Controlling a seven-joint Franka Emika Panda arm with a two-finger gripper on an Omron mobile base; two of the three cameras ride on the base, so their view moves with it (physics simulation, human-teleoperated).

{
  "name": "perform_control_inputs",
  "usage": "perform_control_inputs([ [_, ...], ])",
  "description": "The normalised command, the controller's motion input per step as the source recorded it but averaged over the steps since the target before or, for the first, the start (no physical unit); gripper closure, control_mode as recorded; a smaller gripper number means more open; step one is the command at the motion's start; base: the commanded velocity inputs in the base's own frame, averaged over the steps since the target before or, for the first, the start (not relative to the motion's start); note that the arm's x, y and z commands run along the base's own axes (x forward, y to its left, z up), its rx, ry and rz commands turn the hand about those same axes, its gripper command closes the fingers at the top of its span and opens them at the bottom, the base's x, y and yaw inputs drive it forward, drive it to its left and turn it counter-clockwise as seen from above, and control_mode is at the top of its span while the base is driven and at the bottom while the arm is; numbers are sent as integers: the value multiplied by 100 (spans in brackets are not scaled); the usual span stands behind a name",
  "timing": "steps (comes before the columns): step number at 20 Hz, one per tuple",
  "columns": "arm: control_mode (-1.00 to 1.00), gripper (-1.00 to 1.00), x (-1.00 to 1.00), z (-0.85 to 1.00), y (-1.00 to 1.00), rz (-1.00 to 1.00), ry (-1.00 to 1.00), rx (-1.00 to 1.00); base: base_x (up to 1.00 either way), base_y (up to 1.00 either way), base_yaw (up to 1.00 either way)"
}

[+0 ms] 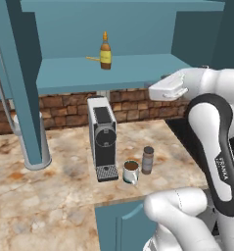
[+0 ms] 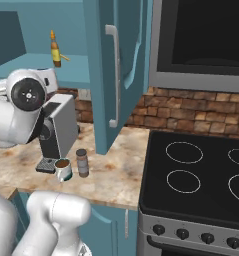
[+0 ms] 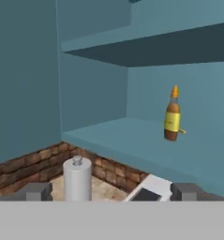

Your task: Pick the cinnamon and honey bottle from the cabinet and place them next to the mug.

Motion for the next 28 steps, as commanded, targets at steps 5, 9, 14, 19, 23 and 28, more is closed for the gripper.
perform_control_inputs([
  [5,-100,-100,25,29,1,0,7,0,0,0,0],
  [9,-100,-100,21,24,13,-1,15,-1,0,0,0],
  [14,-100,-100,24,2,16,-4,13,-2,0,0,0],
  [19,-100,-100,16,0,13,-5,1,-3,0,0,0],
  [23,-100,-100,2,0,1,-10,8,-7,0,0,0],
  [28,-100,-100,22,0,0,-9,7,-7,0,0,0],
])
